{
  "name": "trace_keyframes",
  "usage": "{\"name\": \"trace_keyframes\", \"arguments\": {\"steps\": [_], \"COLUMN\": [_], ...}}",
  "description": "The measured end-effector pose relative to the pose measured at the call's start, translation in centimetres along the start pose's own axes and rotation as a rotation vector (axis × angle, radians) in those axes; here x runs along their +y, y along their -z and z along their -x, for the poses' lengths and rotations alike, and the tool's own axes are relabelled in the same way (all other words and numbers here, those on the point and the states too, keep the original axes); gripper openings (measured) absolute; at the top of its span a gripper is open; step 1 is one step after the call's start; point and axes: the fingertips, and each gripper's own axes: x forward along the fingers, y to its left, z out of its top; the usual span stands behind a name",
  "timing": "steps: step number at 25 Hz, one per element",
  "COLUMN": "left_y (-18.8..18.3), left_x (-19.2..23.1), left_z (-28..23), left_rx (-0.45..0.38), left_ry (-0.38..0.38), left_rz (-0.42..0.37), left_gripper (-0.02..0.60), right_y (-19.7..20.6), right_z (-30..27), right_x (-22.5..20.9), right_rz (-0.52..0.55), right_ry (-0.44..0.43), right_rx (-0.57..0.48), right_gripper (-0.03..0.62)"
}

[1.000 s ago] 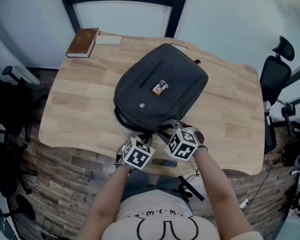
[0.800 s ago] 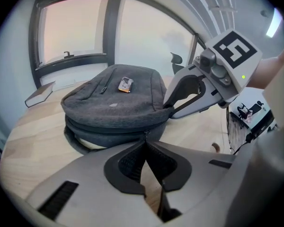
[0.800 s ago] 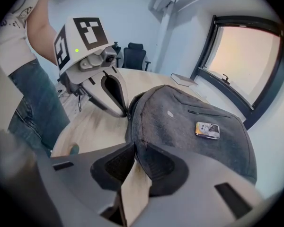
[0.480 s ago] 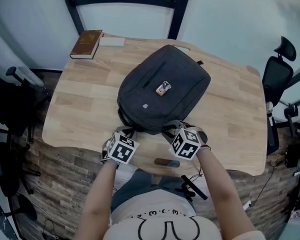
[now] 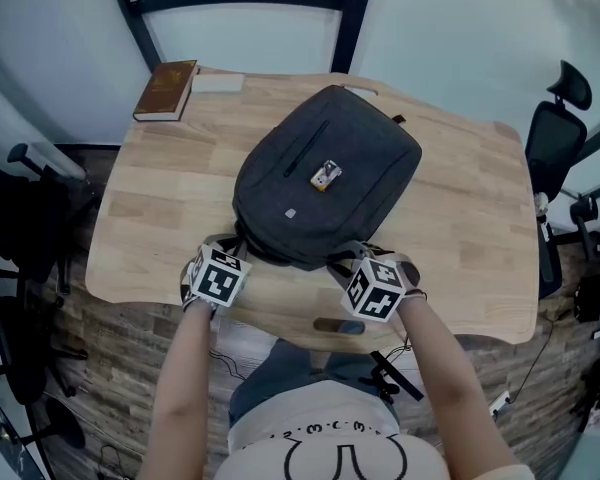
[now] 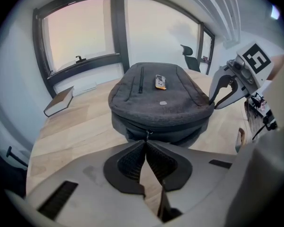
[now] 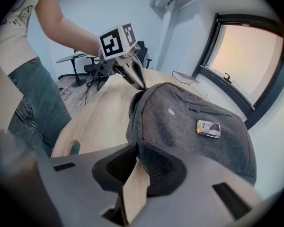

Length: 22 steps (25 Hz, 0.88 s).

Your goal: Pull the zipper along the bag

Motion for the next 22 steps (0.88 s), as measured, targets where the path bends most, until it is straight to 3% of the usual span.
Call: {"name": "trace_keyframes", "arguments": {"steps": [9, 13, 17, 22], "left_y": [-1.3, -2.0, -2.1, -1.3], "left_x": [5.2, 7.5, 7.0, 4.3], "left_z": [-1.4, -2.8, -2.5, -0.6], "left_rx": [0.002, -0.006, -0.029, -0.026], "left_ry": [-0.047, -0.096, -0.055, 0.041], "left_rz": [-0.021, 0.012, 0.019, -0.107], "left_gripper": [0.02, 0.028, 0.02, 0.018], "right_y": [0.1, -0.1, -0.1, 2.0], "right_z": [0.0, -0.1, -0.2, 1.0], "right_x": [0.1, 0.1, 0.1, -0.6], "right_rz": [-0.022, -0.028, -0.034, -0.077], "right_ry": [-0.014, -0.019, -0.011, 0.041], "right_rx": [0.019, 0.037, 0.03, 0.016], "right_gripper": [0.094, 0.091, 0.091, 0.106]}}
